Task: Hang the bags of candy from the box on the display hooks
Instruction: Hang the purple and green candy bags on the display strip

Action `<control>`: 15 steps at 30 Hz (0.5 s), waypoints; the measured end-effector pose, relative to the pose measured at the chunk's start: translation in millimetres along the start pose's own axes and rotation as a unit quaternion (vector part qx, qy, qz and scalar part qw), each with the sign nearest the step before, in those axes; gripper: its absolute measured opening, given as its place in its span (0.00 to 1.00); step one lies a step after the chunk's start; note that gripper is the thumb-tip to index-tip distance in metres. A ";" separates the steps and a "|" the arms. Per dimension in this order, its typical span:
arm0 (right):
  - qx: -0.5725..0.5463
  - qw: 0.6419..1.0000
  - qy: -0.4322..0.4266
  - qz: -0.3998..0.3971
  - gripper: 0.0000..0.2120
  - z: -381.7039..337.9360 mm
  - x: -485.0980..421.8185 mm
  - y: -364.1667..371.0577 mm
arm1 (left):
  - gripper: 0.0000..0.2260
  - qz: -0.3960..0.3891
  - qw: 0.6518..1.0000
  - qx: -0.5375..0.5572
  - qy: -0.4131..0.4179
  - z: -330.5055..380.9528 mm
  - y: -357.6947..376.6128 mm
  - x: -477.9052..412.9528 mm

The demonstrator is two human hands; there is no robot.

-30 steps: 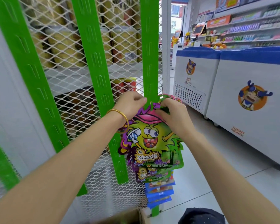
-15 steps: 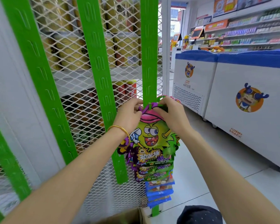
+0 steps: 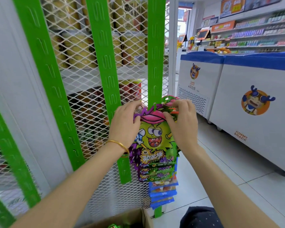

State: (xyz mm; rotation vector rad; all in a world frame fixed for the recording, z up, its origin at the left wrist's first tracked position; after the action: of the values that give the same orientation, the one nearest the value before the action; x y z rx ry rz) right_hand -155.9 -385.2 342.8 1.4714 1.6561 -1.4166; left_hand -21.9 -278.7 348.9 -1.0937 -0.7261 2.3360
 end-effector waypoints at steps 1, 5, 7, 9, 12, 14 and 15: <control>-0.013 1.000 -0.018 0.019 0.10 -9.2 11.9 -2.6 | 0.18 0.024 1.000 -0.004 0.009 -4.2 -6.8 12.0; -0.091 0.988 -0.035 -0.117 0.06 -33.3 86.6 36.5 | 0.14 0.009 0.999 0.034 -0.002 -52.4 -12.6 79.7; -0.128 0.952 -0.024 -0.278 0.06 -38.7 138.6 78.9 | 0.13 -0.047 0.997 0.034 -0.042 -97.4 0.7 116.1; -0.135 0.895 -0.016 -0.425 0.07 -41.2 193.3 119.1 | 0.13 -0.096 0.988 0.055 -0.105 -149.4 13.5 151.7; -0.143 0.809 0.036 -0.569 0.09 -38.4 266.0 163.4 | 0.14 -0.138 0.969 0.055 -0.198 -220.8 22.1 201.9; -0.109 0.750 0.047 -0.651 0.13 -34.3 314.3 189.9 | 0.13 -0.156 0.957 0.029 -0.241 -257.6 24.2 226.7; -0.089 0.725 0.055 -0.681 0.16 -30.6 336.2 201.5 | 0.13 -0.165 0.953 0.016 -0.255 -269.5 25.0 233.3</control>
State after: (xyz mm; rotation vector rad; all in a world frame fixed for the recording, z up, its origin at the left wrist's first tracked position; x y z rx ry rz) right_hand -58.0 -250.4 -13.3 -0.0587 3.0467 -1.6310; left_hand 52.7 -86.4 57.1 -0.3066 -0.9620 2.3284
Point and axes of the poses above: each hand's wrist, its own x-axis away from the middle knuckle, its own y-axis out of the palm, z = x × y, the point moved 7 cm from there along -x, towards the middle knuckle, and after that the axes turned 9 degrees about -y, right-handed, at the moved point
